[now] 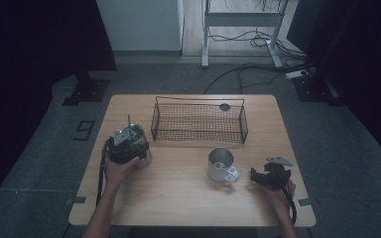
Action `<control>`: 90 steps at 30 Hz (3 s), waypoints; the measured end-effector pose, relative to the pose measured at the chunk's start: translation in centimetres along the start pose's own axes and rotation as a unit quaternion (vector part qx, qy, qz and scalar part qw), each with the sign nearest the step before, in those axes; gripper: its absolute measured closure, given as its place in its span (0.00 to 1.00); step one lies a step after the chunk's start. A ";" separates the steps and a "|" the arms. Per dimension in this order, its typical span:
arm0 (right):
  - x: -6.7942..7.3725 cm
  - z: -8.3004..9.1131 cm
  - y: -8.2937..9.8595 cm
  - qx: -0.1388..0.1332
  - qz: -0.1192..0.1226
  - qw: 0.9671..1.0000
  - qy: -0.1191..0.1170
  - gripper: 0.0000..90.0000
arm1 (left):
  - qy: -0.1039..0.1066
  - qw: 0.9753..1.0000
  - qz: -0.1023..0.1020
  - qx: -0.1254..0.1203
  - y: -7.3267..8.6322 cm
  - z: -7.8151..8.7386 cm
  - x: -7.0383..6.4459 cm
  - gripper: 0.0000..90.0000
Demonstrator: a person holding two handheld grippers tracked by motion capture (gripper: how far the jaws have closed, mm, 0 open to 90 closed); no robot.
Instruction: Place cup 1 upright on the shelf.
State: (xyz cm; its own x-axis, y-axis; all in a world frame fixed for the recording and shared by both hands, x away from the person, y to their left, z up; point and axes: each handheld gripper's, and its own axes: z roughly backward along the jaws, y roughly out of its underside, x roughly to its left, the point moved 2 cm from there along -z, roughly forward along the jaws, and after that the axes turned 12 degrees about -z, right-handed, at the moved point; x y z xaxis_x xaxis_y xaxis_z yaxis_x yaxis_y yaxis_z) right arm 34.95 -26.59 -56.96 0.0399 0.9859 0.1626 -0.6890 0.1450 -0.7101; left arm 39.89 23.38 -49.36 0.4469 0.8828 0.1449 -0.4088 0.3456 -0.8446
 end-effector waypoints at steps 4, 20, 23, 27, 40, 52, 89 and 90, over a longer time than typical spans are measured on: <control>-0.1 0.0 0.0 -0.002 -0.004 1.000 0.004 0.09 | -0.003 1.000 0.001 -0.008 -0.7 0.8 0.2 0.04; -0.1 0.1 0.0 -0.003 -0.006 1.000 0.005 0.10 | -0.017 1.000 0.015 -0.022 -3.5 2.2 0.3 0.04; -0.1 0.1 0.0 -0.003 -0.006 1.000 0.005 0.10 | -0.026 0.999 0.012 -0.022 -4.0 2.8 0.3 0.04; -0.1 0.1 0.0 -0.003 -0.006 1.000 0.005 0.10 | -0.024 0.999 0.016 -0.031 -4.6 3.7 0.3 0.04; -0.1 0.1 0.0 -0.004 -0.010 1.000 0.008 0.10 | -0.016 0.999 0.016 -0.046 -6.2 4.7 0.5 0.04; -0.1 0.1 0.0 -0.004 -0.010 1.000 0.009 0.10 | -0.002 0.998 0.007 -0.055 -7.4 4.6 0.1 0.04; -0.1 0.1 0.0 -0.005 -0.007 1.000 0.009 0.11 | 0.005 0.998 0.001 -0.055 -10.4 3.5 -0.6 0.04; -0.1 0.1 0.0 -0.005 -0.007 1.000 0.009 0.11 | 0.006 0.998 0.001 -0.055 -10.4 3.5 -0.6 0.04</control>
State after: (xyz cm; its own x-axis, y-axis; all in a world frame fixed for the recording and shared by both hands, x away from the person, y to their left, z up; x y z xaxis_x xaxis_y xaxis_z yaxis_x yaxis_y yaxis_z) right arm 34.90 -26.73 -56.92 0.0622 0.9852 0.1596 -0.6810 0.1588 -0.7149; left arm 41.10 20.39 -38.85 0.4564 0.8791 0.1373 -0.3201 0.3062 -0.8965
